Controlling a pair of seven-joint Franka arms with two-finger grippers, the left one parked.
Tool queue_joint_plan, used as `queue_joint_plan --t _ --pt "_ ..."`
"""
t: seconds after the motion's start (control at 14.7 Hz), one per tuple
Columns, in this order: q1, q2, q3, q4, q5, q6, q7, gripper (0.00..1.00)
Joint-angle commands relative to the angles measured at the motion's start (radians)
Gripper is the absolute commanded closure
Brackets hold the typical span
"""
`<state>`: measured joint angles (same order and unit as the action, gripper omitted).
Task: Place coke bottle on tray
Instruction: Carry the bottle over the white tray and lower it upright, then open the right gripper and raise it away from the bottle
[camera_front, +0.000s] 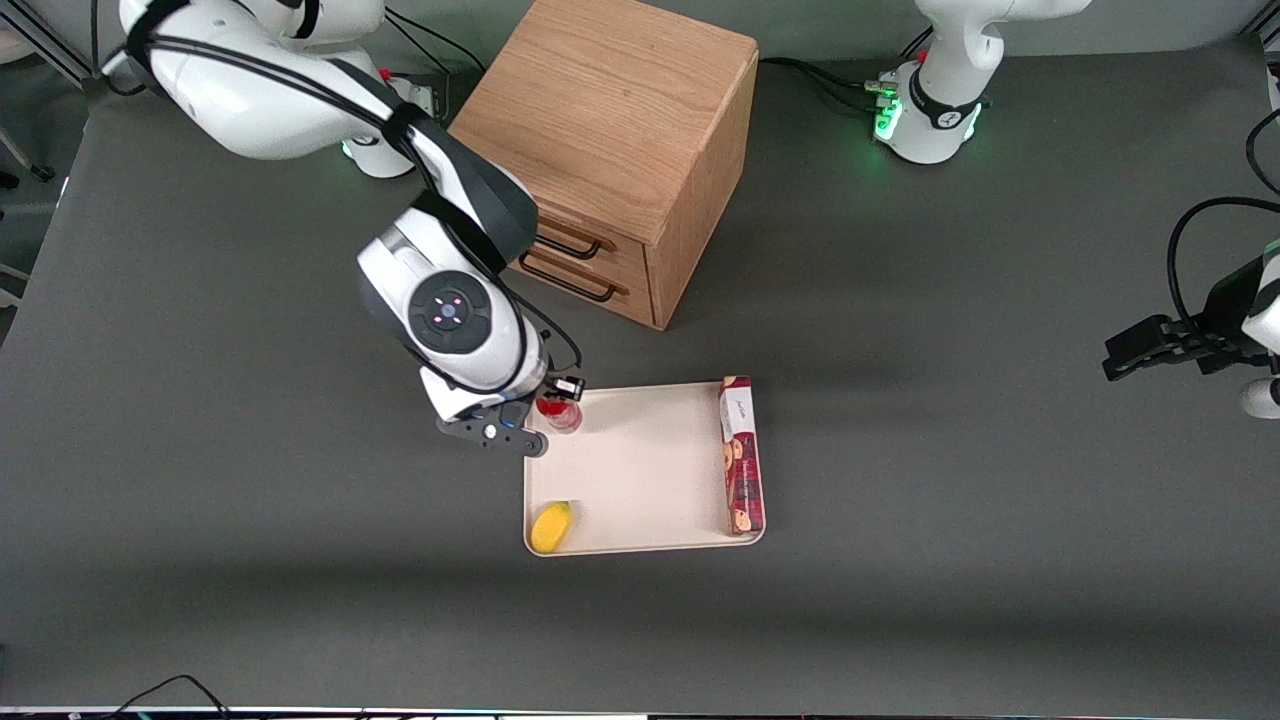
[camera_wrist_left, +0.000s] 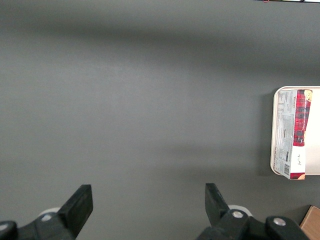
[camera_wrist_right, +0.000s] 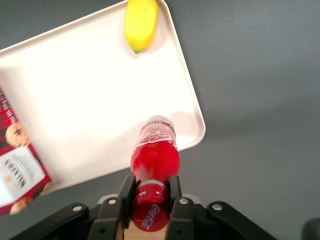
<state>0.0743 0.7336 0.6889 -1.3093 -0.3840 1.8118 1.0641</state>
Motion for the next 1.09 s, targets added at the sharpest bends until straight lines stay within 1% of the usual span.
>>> queue_joint_plan --t 0.0,0.07,0.14,0.27,0.34,0.48,0.61,0.75,0.89,0.95,1.02 --pt "-0.007 0.03 0.02 -0.016 -0.085 0.05 0.077 1.0" --pt "-0.005 0.041 0.02 -0.016 -0.101 0.057 0.083 1.0" --pt "0.001 0.046 0.018 -0.016 -0.108 0.061 0.085 0.95" --pt "0.002 0.05 0.018 -0.016 -0.115 0.061 0.085 0.58" --pt "0.002 0.05 0.018 -0.016 -0.116 0.061 0.08 0.23" --pt "-0.004 0.029 0.021 -0.005 -0.124 0.051 0.07 0.0" --pt "-0.022 -0.057 0.043 0.001 -0.122 -0.006 0.041 0.0" --pt "-0.054 -0.176 0.058 0.021 -0.096 -0.134 -0.05 0.0" --pt "-0.096 -0.306 0.048 0.047 0.012 -0.292 -0.215 0.0" --pt "-0.115 -0.372 0.009 0.048 0.069 -0.368 -0.307 0.0" --pt "-0.119 -0.443 -0.062 0.044 0.129 -0.421 -0.397 0.0"
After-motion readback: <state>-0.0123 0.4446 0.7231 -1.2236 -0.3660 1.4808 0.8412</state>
